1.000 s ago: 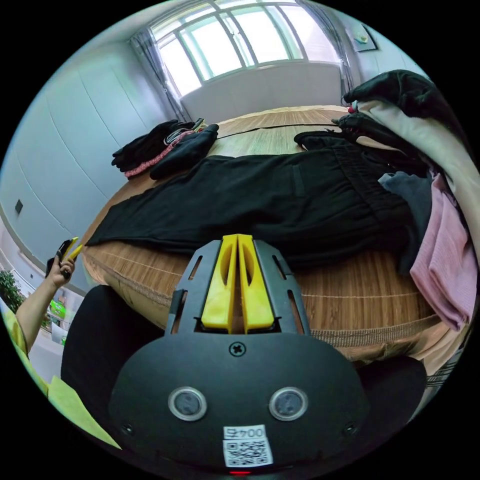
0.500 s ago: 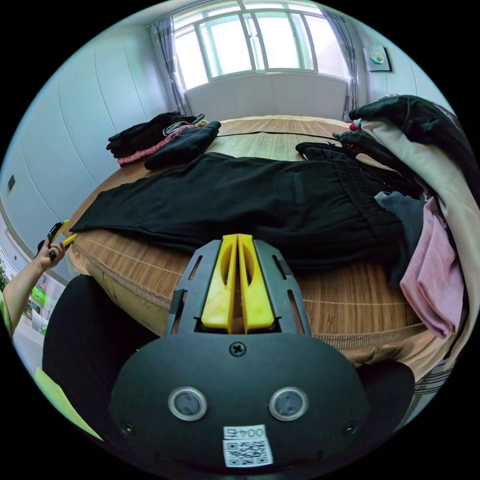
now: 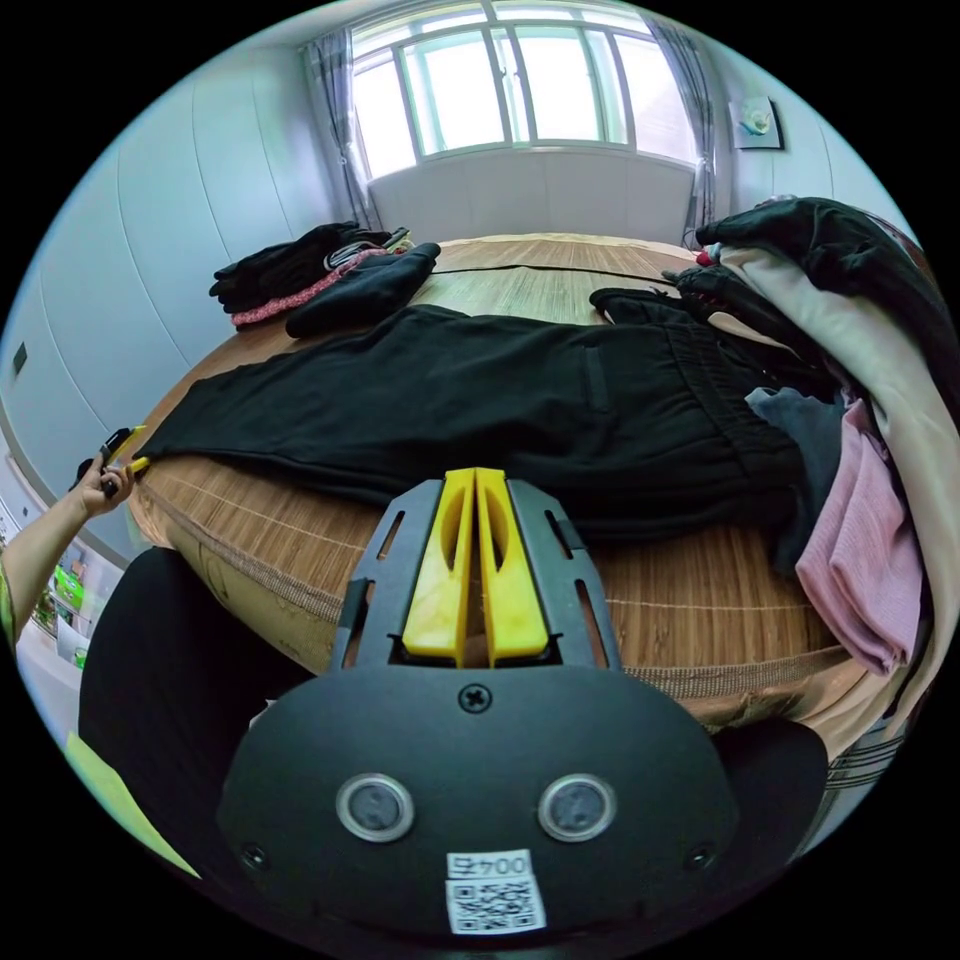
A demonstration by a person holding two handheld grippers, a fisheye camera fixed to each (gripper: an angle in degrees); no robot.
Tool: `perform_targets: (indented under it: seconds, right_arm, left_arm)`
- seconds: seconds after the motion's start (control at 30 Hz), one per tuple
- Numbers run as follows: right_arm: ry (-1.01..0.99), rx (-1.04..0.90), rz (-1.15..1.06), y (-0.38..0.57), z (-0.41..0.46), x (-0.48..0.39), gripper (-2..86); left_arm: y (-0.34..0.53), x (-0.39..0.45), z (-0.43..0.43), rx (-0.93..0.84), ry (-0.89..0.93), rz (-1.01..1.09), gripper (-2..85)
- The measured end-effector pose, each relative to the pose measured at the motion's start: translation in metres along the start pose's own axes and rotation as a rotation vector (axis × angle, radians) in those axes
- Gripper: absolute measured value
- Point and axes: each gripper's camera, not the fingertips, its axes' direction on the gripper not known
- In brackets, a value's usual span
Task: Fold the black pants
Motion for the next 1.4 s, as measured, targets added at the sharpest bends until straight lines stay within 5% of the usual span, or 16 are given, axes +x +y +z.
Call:
perform_targets:
  seconds: [0.57,0.97,1.27,1.4]
  right_arm:
    - [-0.001,-0.002,0.023,-0.011,0.008,0.002,-0.9]
    - [0.004,0.003,0.027,-0.021,0.014,-0.006,-0.8]
    - [-0.035,-0.023,0.042,-0.026,0.008,-0.009,-0.7]
    - [-0.076,-0.025,0.079,-0.023,0.005,-0.006,-0.7]
  left_arm:
    - [-0.036,0.048,-0.013,0.189,-0.073,0.041,3.8]
    - [0.058,0.324,0.006,0.126,-0.054,0.843,3.0]
    - [0.313,0.526,0.079,-0.218,0.061,1.637,3.7]
    - [0.468,0.52,0.167,-0.529,-0.136,2.045,5.2]
